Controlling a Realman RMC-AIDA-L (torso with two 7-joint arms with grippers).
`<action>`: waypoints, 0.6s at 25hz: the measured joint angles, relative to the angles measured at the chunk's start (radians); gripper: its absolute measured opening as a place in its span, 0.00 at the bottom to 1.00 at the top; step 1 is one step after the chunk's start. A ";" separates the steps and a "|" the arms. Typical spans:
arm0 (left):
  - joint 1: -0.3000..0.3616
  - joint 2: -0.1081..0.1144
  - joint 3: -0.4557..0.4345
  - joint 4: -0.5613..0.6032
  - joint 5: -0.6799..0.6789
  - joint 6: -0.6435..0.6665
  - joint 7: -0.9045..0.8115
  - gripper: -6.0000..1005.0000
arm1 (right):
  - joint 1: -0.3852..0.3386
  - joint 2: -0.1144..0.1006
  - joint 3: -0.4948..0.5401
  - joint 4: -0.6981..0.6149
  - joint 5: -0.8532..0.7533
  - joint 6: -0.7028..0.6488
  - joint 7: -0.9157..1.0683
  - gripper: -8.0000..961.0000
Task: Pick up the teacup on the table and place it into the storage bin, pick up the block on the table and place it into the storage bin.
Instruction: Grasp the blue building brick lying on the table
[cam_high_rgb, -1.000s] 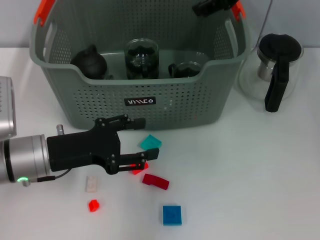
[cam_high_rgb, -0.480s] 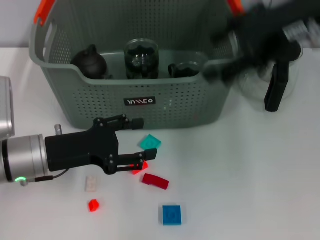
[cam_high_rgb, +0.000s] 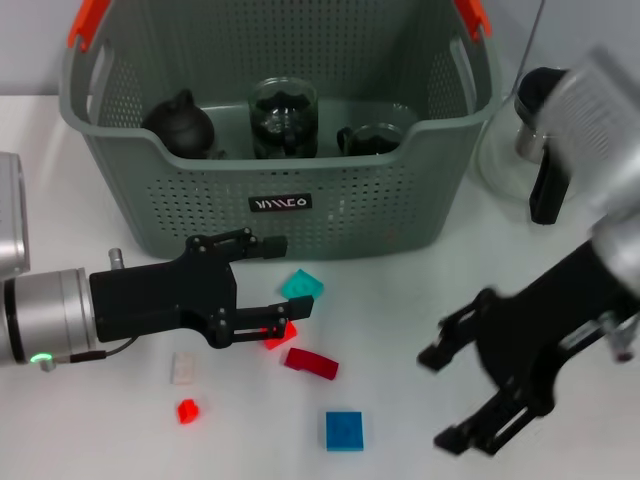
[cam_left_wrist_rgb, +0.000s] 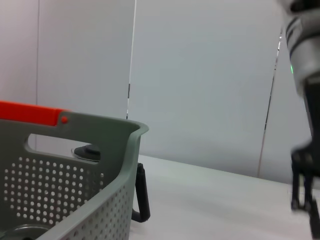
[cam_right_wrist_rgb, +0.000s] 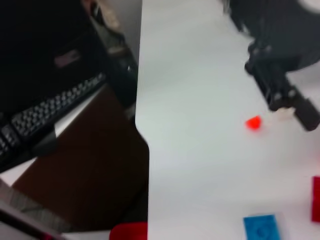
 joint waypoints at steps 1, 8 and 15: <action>0.000 0.000 0.000 0.000 0.000 0.000 0.001 0.72 | 0.010 0.010 -0.017 0.031 -0.018 0.019 -0.015 0.91; 0.002 0.000 0.000 -0.004 0.001 -0.002 0.005 0.71 | 0.063 0.022 -0.240 0.215 -0.032 0.311 -0.053 0.91; 0.003 0.000 0.000 -0.007 -0.001 -0.002 0.006 0.71 | 0.068 0.024 -0.446 0.264 0.022 0.522 -0.062 0.89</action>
